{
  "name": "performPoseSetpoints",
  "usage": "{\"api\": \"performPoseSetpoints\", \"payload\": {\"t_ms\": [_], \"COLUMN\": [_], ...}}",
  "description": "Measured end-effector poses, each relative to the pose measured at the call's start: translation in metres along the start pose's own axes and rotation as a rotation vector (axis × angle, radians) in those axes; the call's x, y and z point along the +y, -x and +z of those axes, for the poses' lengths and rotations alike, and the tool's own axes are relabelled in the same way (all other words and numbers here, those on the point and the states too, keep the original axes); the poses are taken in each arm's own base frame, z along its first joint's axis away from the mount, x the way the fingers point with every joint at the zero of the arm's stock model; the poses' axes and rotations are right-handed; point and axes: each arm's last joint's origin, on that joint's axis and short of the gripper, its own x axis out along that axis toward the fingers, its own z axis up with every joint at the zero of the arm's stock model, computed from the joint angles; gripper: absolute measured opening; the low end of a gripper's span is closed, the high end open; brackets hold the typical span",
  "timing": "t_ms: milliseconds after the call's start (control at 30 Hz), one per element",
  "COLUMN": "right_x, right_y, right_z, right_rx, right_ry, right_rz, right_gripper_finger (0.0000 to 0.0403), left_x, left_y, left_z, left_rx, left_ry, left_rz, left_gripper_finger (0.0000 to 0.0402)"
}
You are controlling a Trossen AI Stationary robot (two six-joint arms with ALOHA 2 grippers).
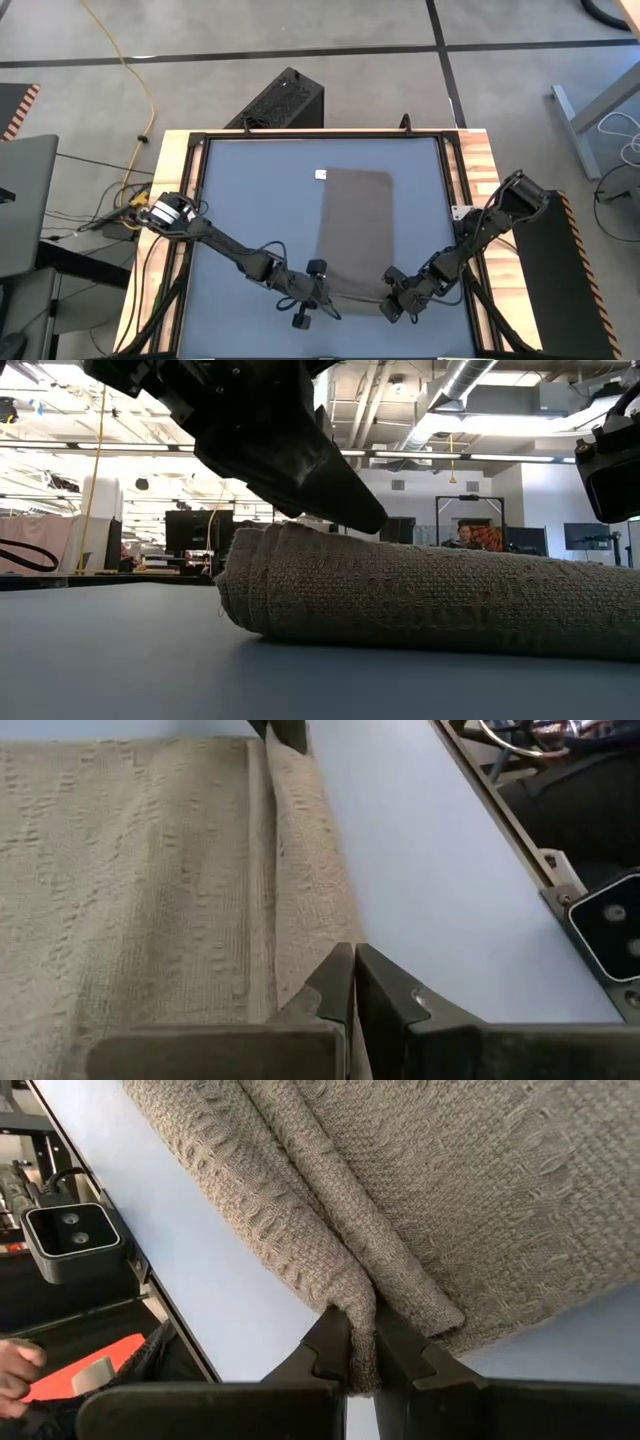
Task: Roll towel into tight, uniform cylinder
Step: Roll the gray towel
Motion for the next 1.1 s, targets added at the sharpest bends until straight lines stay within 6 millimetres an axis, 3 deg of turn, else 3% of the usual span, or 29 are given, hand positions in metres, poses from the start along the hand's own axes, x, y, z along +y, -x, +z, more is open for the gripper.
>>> {"api": "performPoseSetpoints", "payload": {"t_ms": [400, 667, 867, 1100], "right_x": [0.001, 0.004, 0.007, 0.003], "right_y": [0.0, 0.003, 0.02, 0.057], "right_z": [0.0, 0.0, 0.002, 0.005], "right_rx": [-0.005, 0.001, -0.003, 0.013], "right_ry": [0.006, 0.026, 0.049, 0.066], "right_rz": [0.007, 0.035, 0.036, -0.007], "right_gripper_finger": [0.0046, 0.0103, 0.0155, 0.0188], "left_x": [0.012, 0.023, 0.033, 0.049], "left_y": [-0.028, -0.028, -0.028, -0.028], "left_z": [-0.028, -0.029, -0.033, -0.032], "left_rx": [0.073, 0.104, 0.16, 0.177], "left_ry": [0.056, 0.08, 0.129, 0.173], "left_rz": [0.027, 0.023, 0.034, -0.016], "left_gripper_finger": [0.0, 0.0, 0.0, 0.0]}}
